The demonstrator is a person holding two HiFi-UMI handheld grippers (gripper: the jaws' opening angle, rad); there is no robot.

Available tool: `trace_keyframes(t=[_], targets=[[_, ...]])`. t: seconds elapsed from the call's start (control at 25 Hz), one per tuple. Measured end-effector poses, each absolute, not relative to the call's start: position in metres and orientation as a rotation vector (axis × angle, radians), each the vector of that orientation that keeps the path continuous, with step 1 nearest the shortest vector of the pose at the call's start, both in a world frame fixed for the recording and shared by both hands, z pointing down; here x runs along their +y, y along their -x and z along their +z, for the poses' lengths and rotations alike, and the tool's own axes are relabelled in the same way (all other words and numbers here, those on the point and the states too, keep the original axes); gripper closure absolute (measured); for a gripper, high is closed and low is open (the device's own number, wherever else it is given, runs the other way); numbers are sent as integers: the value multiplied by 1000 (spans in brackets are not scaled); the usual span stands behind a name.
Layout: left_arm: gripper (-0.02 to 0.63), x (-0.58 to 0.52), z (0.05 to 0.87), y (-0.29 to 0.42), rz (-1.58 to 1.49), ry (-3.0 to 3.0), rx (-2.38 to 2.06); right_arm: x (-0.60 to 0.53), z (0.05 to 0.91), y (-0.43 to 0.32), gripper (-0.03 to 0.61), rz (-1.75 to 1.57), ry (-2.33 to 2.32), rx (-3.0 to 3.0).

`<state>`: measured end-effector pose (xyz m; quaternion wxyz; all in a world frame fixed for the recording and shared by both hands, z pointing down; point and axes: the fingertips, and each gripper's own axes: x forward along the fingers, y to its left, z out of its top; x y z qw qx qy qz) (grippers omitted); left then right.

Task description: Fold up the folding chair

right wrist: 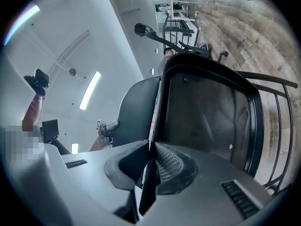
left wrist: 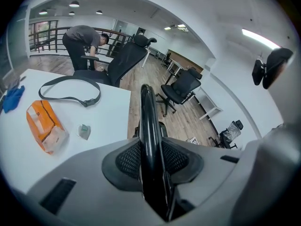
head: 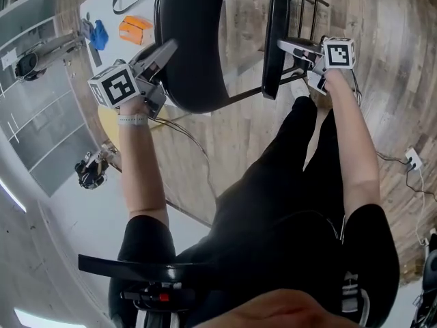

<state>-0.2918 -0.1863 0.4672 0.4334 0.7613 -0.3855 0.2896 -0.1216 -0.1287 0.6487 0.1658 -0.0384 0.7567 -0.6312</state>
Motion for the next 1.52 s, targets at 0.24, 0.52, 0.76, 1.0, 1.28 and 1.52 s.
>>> trace_keyframes(t=[0.24, 0.52, 0.76, 1.0, 1.28, 1.52], targets=[[508, -194, 466, 304, 682, -1908, -997, -145, 648, 172, 529, -1839, 164, 2168], [509, -196, 469, 311, 665, -1916, -1025, -157, 661, 216, 529, -1861, 249, 2263], [509, -197, 469, 311, 665, -1927, -1034, -161, 665, 235, 528, -1890, 263, 2295], [502, -198, 467, 314, 633, -1929, -1086, -162, 662, 238, 528, -1894, 260, 2338], [420, -207, 446, 328, 633, -2000, -1217, -158, 657, 232, 403, -1850, 308, 2428], [420, -199, 384, 334, 676, -2189, -1504, -169, 635, 146, 373, -1681, 618, 2422]])
